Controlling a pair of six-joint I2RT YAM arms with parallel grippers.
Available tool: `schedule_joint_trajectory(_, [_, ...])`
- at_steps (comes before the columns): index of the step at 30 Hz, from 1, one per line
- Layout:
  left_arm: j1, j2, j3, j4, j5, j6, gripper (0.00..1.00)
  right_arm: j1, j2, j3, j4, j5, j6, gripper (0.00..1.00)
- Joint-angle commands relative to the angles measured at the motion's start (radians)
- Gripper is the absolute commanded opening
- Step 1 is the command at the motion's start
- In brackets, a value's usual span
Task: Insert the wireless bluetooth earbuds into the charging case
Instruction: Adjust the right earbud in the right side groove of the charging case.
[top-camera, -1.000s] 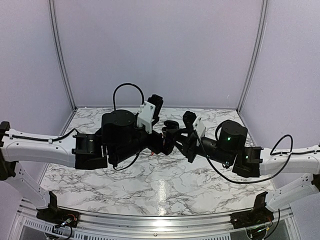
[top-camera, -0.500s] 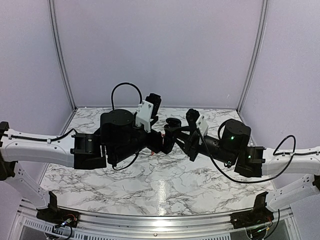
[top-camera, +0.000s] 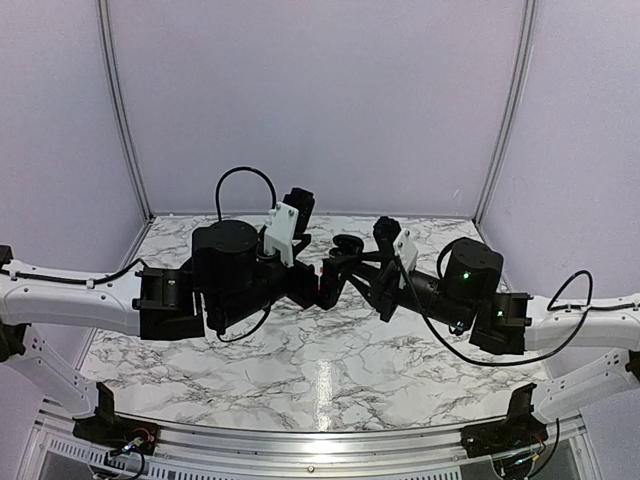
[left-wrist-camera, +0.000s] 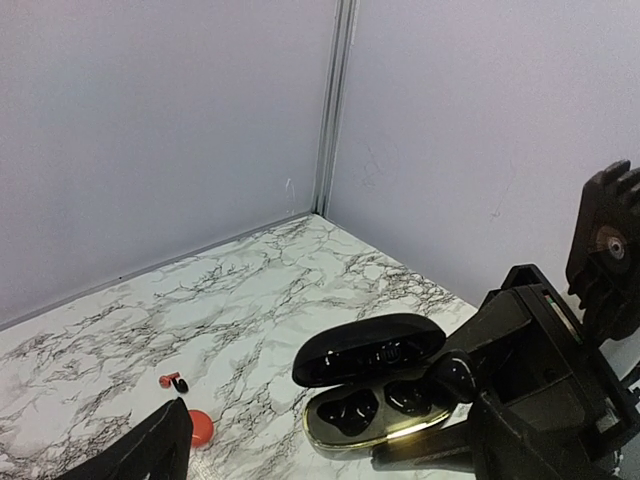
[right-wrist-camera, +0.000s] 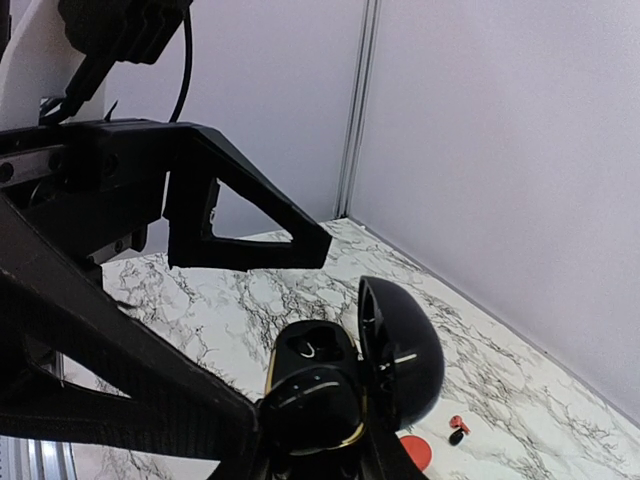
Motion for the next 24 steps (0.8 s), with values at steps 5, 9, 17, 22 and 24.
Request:
schedule_joint_trajectory(5, [0.027, -0.048, -0.028, -0.02, -0.038, -0.029, 0.99, 0.005, -0.038, 0.016, 0.015, -0.012, 0.0, 0.0])
schedule_joint_trajectory(9, [0.032, -0.061, -0.042, -0.019, -0.027, -0.037, 0.99, 0.005, -0.035, 0.018, 0.008, -0.001, 0.001, 0.0])
schedule_joint_trajectory(17, [0.022, -0.085, -0.055, 0.012, 0.14, 0.045, 0.99, 0.006, -0.01, 0.029, -0.011, 0.018, 0.003, 0.0])
schedule_joint_trajectory(22, [0.018, -0.062, -0.023, 0.015, 0.162, 0.054, 0.99, 0.005, 0.003, 0.034, -0.011, 0.01, 0.004, 0.0])
schedule_joint_trajectory(24, [0.018, -0.05, -0.008, 0.016, 0.155, 0.055, 0.99, 0.005, 0.005, 0.036, -0.012, 0.007, 0.004, 0.0])
